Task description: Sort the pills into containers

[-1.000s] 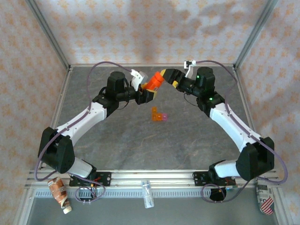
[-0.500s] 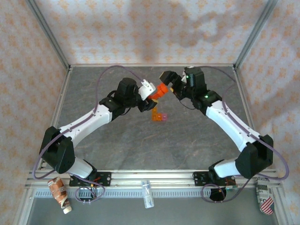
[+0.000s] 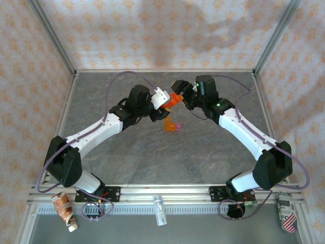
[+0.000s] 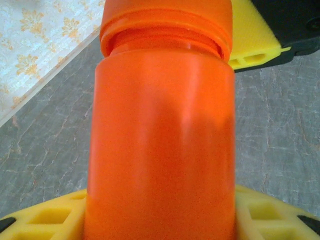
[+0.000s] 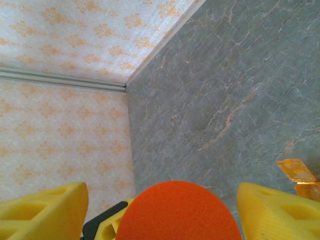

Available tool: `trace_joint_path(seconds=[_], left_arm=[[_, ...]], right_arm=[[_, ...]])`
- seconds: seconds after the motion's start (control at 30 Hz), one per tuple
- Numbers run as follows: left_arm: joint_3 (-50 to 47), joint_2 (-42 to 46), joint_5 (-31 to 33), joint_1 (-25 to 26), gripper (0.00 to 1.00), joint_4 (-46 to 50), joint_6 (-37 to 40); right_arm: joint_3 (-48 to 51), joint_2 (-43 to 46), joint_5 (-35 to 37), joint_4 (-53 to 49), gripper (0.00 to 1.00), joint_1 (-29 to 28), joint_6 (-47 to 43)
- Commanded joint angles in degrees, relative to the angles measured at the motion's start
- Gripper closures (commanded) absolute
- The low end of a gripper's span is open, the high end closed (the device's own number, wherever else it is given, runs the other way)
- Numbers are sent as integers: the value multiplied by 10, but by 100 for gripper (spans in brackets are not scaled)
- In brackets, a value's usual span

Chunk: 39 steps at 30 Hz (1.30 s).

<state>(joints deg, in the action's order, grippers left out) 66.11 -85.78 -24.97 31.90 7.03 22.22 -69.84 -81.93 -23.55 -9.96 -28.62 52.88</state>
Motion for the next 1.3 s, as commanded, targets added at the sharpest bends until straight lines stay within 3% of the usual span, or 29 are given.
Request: trace_joint_path(seconds=[0.0, 0.13, 0.4, 0.57, 0.77, 0.83, 0.97, 1.1, 1.27], left_arm=[[22, -4, 9, 4, 100, -20, 2], [23, -5, 9, 4, 100, -22, 2], [27, -7, 6, 6, 100, -19, -1], [39, 5, -23, 5, 100, 26, 9], [41, 27, -123, -9, 100, 61, -16], [41, 29, -151, -14, 100, 62, -32], [31, 39, -121, -16, 100, 56, -37], [5, 56, -37, -16, 100, 26, -44], [0, 60, 3, -17, 100, 39, -39]], right_arm=[[12, 1, -7, 39, 28, -3, 28], [17, 1, -12, 47, 38, -3, 37], [21, 5, -12, 43, 69, -3, 16], [26, 20, -3, 47, 73, 19, -56], [56, 52, -120, 147, 73, 61, -245], [60, 64, -124, 135, 72, 68, -292], [48, 56, -43, 55, 71, 79, -316], [37, 21, 127, -72, 70, 79, -317], [76, -26, 255, -113, 71, 79, -308]])
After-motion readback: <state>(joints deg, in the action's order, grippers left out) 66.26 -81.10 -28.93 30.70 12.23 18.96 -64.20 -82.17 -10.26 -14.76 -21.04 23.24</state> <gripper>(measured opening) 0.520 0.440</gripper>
